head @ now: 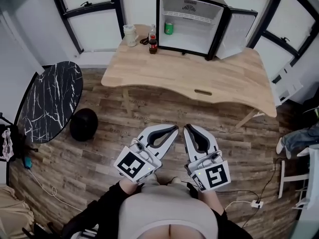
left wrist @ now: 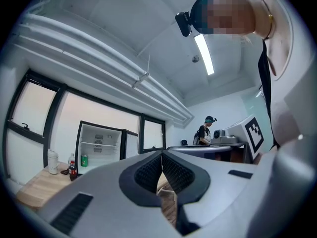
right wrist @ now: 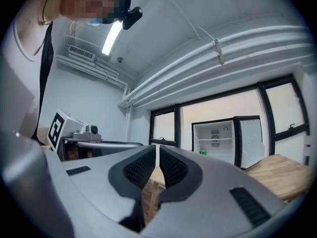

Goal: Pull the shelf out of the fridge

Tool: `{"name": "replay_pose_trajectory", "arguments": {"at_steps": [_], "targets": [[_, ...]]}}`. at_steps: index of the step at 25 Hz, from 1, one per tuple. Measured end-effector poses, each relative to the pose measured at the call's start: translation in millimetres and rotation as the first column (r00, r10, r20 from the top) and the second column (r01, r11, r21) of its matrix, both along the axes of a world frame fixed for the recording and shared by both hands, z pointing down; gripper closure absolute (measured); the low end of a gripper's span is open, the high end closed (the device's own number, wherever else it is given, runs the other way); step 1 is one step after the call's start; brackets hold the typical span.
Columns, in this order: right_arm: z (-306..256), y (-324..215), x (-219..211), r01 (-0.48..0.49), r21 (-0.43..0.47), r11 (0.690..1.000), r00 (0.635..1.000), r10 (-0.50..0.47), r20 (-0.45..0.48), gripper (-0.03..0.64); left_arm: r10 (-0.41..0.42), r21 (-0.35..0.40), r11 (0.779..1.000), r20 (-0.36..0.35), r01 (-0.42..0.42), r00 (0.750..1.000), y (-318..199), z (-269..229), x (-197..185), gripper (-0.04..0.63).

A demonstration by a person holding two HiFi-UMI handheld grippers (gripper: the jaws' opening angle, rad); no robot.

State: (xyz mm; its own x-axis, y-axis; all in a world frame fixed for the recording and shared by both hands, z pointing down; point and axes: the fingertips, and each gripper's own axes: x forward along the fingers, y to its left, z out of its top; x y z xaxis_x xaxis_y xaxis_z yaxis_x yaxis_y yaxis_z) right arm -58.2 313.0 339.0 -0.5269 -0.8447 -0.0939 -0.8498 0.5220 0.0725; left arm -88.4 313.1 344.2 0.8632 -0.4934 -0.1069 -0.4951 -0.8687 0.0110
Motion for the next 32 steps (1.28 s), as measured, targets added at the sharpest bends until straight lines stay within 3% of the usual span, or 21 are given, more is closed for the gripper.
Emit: {"name": "replay_pose_trajectory", "arguments": {"at_steps": [9, 16, 32], "targets": [[19.1, -15.3, -13.7, -0.040, -0.033, 0.999, 0.999, 0.040, 0.005, 0.574, 0.016, -0.046, 0.999, 0.022, -0.015, 1.000, -16.4, 19.4, -11.1, 0.589], [24.3, -58.9, 1.8, -0.023, -0.038, 0.999, 1.000, 0.023, 0.002, 0.574, -0.024, -0.031, 0.999, 0.010, 0.025, 1.000, -62.0, 21.4, 0.1, 0.589], [0.1, -208.5, 97.6, 0.056, 0.010, 0.998, 0.998, -0.056, -0.022, 0.574, -0.078, 0.010, 0.997, 0.003, 0.078, 0.997, -208.9, 3.3, 103.0, 0.589]]}}
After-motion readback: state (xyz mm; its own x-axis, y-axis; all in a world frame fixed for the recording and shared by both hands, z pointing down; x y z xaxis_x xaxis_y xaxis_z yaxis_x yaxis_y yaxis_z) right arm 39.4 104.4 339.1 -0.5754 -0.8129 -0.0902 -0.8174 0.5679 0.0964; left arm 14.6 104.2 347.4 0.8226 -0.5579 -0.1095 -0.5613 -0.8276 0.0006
